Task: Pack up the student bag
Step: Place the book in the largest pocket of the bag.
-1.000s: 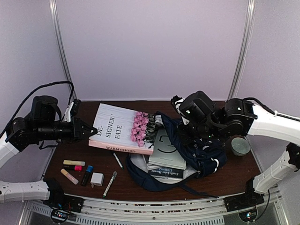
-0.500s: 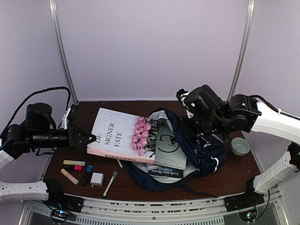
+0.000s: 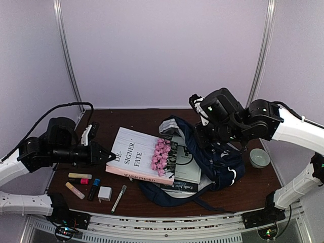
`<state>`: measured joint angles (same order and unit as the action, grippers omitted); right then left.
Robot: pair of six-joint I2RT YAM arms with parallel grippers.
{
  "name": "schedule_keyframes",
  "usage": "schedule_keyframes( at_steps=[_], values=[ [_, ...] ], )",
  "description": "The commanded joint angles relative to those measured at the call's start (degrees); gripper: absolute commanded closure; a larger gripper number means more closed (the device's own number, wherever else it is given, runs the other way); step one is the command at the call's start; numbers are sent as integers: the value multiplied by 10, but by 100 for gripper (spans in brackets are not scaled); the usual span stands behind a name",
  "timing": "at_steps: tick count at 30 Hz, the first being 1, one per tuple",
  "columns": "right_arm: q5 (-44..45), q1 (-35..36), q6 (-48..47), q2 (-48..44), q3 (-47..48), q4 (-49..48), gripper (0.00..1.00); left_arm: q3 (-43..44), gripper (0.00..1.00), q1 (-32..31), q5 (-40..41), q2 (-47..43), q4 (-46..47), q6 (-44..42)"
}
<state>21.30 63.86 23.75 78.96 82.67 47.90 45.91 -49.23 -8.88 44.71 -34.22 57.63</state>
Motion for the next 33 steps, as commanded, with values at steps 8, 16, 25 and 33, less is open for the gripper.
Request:
schedule_keyframes(
  at_steps=[8,16,25,33],
  values=[
    [-73,45,-104,-5,70,-76,100,60,100,-41,84,172,170,75],
    [-87,82,-93,53,130,-75,100,143,100,-74,115,330,248,89],
    [-170,83,-115,29,85,-103,100,146,100,-81,64,422,300,58],
    [-250,82,-134,-12,24,-124,100,126,84,-120,45,441,358,24]
  ],
)
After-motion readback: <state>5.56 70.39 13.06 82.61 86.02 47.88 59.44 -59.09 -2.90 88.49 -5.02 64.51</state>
